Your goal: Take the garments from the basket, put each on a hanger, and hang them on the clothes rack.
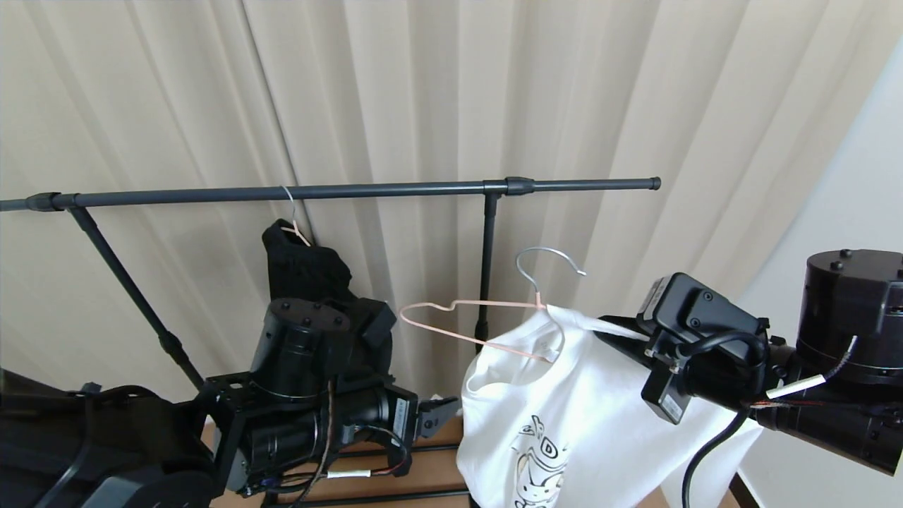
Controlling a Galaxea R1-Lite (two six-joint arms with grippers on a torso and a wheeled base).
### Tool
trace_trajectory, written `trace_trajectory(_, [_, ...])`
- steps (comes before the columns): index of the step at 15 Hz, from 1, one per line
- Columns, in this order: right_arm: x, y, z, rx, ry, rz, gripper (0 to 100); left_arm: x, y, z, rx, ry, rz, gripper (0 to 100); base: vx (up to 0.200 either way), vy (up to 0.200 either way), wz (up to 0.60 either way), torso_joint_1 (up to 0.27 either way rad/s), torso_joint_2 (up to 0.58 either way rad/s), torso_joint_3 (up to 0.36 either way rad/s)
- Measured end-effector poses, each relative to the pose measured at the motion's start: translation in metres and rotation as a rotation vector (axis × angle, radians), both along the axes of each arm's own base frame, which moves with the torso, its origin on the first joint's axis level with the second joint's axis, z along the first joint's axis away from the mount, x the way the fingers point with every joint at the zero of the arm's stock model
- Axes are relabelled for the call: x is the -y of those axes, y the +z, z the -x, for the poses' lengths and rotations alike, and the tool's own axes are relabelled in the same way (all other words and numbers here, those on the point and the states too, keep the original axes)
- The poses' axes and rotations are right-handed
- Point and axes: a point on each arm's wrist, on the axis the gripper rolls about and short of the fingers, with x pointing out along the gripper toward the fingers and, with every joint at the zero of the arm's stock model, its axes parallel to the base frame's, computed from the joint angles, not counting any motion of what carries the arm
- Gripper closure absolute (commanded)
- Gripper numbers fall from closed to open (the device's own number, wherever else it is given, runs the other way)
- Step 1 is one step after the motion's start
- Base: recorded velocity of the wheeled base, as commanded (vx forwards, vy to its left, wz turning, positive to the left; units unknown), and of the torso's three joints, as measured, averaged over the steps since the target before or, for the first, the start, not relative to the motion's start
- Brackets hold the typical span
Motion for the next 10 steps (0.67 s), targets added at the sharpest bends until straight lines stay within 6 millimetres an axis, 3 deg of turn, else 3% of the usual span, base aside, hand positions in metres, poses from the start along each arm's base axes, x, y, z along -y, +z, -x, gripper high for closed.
trace_trajectory(6, [-0.003, -0.002, 0.005, -0.007, 0.020, 0.005, 100, 0.036, -0.017, -0.014, 0.003, -0.008, -0.044, 0, 0.000, 0.000, 0.00, 0.000, 0.00, 0.000])
trace_trajectory(10, [-0.003, 0.003, 0.012, 0.013, 0.039, -0.009, 100, 0.044, -0.027, -0.021, -0.003, 0.005, -0.067, 0, 0.000, 0.000, 0.00, 0.000, 0.00, 0.000])
